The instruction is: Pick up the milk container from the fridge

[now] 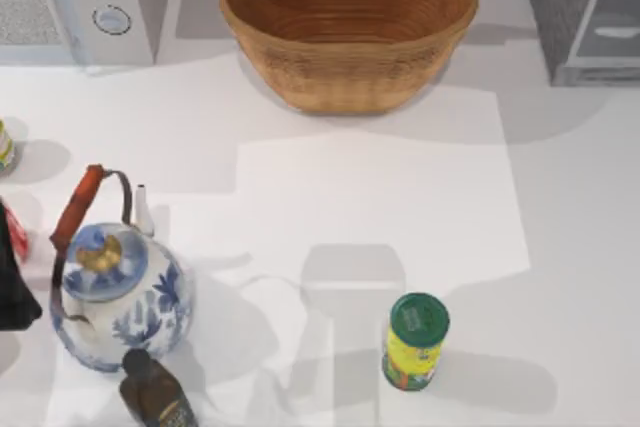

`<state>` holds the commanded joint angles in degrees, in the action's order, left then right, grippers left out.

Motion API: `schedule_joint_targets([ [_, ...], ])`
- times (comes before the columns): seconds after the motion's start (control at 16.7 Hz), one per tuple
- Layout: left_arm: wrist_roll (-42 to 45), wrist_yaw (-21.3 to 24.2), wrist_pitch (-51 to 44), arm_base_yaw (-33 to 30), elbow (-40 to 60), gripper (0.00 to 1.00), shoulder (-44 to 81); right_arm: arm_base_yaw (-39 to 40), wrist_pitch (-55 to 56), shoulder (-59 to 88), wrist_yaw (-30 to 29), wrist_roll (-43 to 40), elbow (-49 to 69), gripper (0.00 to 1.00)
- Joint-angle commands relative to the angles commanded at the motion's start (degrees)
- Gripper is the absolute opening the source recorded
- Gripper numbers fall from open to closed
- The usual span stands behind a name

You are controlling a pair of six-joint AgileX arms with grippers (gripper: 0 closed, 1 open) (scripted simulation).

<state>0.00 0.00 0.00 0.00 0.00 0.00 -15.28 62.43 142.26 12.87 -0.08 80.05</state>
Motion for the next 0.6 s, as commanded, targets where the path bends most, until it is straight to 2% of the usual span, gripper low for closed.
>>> schedule_joint_targets([
  [0.6,0.0,0.0,0.0,0.0,0.0,1.0,0.0,0.01,-7.5,-7.65,0.07,0.09,-0.13,0.0],
])
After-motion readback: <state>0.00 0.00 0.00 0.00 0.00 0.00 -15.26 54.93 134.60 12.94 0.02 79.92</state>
